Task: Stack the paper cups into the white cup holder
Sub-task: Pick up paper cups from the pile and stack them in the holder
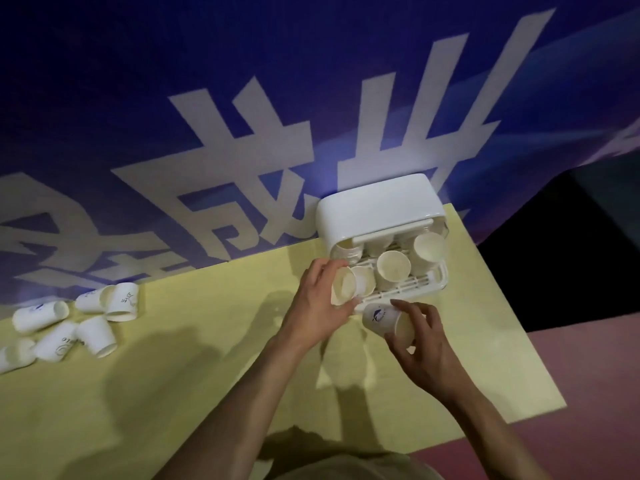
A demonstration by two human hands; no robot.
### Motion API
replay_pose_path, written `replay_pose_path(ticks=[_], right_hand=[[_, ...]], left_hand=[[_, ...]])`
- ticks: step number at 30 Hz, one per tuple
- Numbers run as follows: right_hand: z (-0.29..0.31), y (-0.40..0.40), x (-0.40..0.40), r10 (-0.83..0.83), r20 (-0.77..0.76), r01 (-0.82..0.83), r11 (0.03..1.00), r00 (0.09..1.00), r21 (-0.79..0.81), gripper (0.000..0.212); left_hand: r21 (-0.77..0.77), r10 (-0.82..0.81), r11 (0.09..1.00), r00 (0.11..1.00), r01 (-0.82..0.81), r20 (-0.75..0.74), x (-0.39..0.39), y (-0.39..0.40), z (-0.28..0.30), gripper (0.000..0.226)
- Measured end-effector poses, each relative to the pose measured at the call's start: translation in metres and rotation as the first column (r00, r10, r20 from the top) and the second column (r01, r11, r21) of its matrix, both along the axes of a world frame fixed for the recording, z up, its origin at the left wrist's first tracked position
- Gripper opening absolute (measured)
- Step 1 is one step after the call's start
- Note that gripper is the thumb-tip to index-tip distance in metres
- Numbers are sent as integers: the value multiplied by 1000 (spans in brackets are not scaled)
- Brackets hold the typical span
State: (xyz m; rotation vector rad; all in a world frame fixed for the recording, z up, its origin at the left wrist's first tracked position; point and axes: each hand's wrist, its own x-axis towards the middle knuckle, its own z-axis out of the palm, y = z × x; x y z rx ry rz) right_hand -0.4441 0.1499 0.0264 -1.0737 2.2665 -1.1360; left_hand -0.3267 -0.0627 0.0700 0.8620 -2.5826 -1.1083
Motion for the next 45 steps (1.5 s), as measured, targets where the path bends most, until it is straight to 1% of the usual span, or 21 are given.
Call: replay_pose_path(ticks=[4, 10, 14, 19, 22, 24, 31, 36, 39, 41, 45], right_hand=[[-3, 13, -23, 34, 30, -33, 999, 999, -26, 59], [-8, 18, -45, 51, 85, -51, 999, 995, 2, 63], [-16, 22, -56, 81, 119, -83, 997, 990, 8, 66], [-24, 23, -62, 113, 133, -121, 991, 985, 55, 70], [-24, 19, -61, 131, 150, -139, 989, 980, 43, 66], [-23, 15, -63, 135, 130, -143, 989, 982, 48, 64], [-14, -3, -76, 148, 87, -153, 987, 985, 50, 62], [2, -22, -85, 154, 15, -155, 986, 988, 64, 61], [10, -39, -86, 212, -35, -209, 976, 977, 68, 62], [14, -52, -86, 263, -77, -256, 962, 962, 92, 62], [14, -74, -82, 370, -204, -349, 928, 906, 133, 63]], left_hand=[[-73, 20, 997, 996, -13, 88, -27, 8, -11, 66], [-180, -24, 982, 983, 57, 180, -49, 16, -28, 67], [-159, -12, 986, 968, 54, 251, -61, 19, -44, 69], [-131, 25, 991, 937, 22, 347, -70, 22, -63, 72], [-109, 32, 994, 912, 14, 409, -73, 20, -73, 73], [-91, 29, 996, 903, 11, 428, -75, 18, -79, 73], [-64, 8, 998, 915, 19, 404, -87, 7, -94, 71], [-89, -15, 995, 926, 53, 378, -81, 7, -91, 86], [-84, 4, 996, 936, 27, 353, -72, 11, -82, 93], [-91, 19, 996, 945, 11, 326, -61, 16, -74, 90], [-82, 75, 995, 956, -54, 283, -29, 26, -59, 75]])
